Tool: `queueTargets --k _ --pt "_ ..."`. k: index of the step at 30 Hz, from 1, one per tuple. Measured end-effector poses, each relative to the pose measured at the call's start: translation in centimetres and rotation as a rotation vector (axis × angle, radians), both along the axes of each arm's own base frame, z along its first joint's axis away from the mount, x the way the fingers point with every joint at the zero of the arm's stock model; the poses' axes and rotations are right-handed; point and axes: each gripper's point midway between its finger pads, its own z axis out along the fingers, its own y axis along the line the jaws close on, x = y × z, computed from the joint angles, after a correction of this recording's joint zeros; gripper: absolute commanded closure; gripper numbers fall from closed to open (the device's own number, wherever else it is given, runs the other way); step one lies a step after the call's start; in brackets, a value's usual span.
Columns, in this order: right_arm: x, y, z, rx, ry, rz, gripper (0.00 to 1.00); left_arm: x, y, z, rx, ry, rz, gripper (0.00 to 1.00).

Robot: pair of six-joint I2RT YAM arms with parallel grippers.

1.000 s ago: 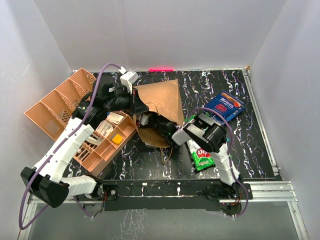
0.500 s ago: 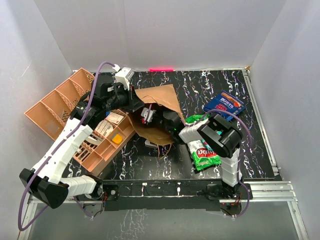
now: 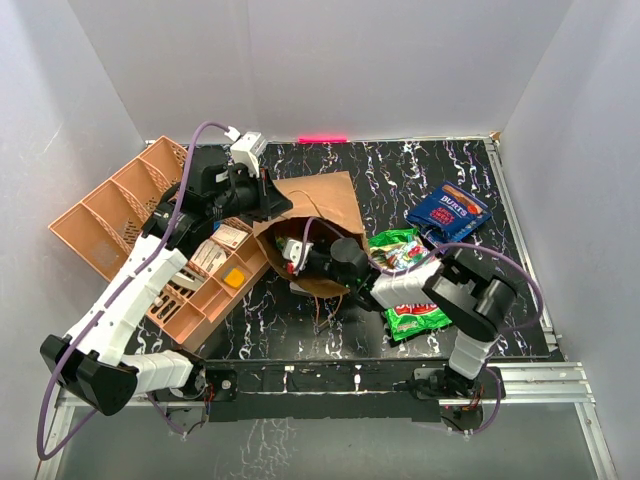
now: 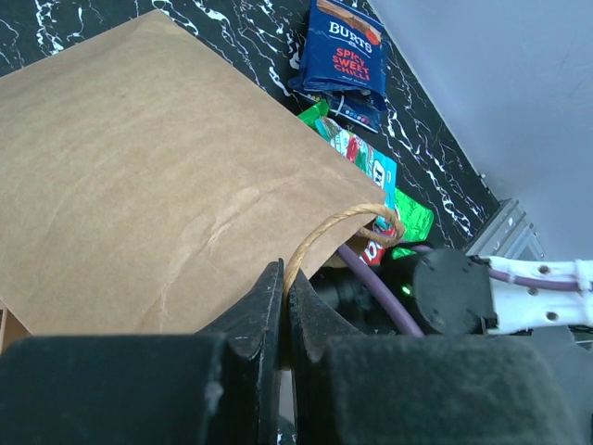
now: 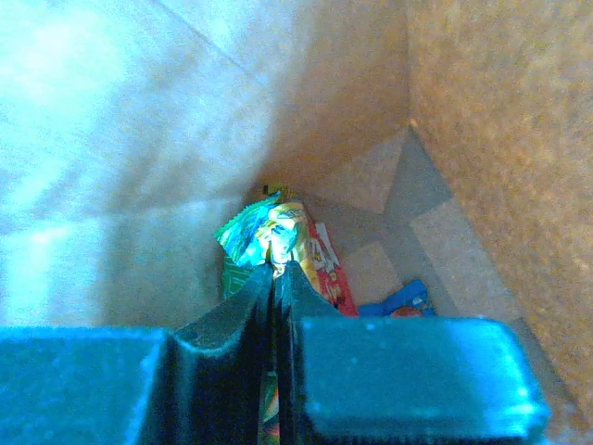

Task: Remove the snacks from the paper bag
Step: Pick up the snack from the paper bag, then place the snack at the center of the board.

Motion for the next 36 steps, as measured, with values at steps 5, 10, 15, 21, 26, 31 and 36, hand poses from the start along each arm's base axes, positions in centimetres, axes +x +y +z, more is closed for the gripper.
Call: queueTargets --k 5,10,15,21,26,31,36 --pt "-3.5 0.7 3.1 0.046 -0.015 0.036 0.93 -0.1 0.0 -0.5 0.0 0.021 0.007 1.0" --pt "-6.5 0.0 6.4 0.104 0.013 0.047 0.93 -0.1 0.2 -1.1 0.004 0.046 0.028 1.0" --pt "-9.2 -2.1 10.5 0.192 0.098 0.047 0.93 -0.2 0.3 -1.7 -0.001 0.071 0.04 1.0" --pt "-12.9 -5.3 12.9 0.237 0.257 0.085 0.93 -0.1 0.3 -2.7 -0.002 0.098 0.058 1.0" --pt "-17.1 -8.8 15.6 0.291 0.4 0.139 0.93 -0.1 0.5 -4.1 0.009 0.125 0.078 1.0" --pt "-19.8 -13.9 20.3 0.416 0.498 0.092 0.93 0.1 0.7 -4.5 0.013 0.126 0.095 1.0" --pt "-19.0 -20.1 23.8 0.581 0.554 -0.152 0.93 0.3 0.9 -4.2 0.013 0.11 0.109 1.0"
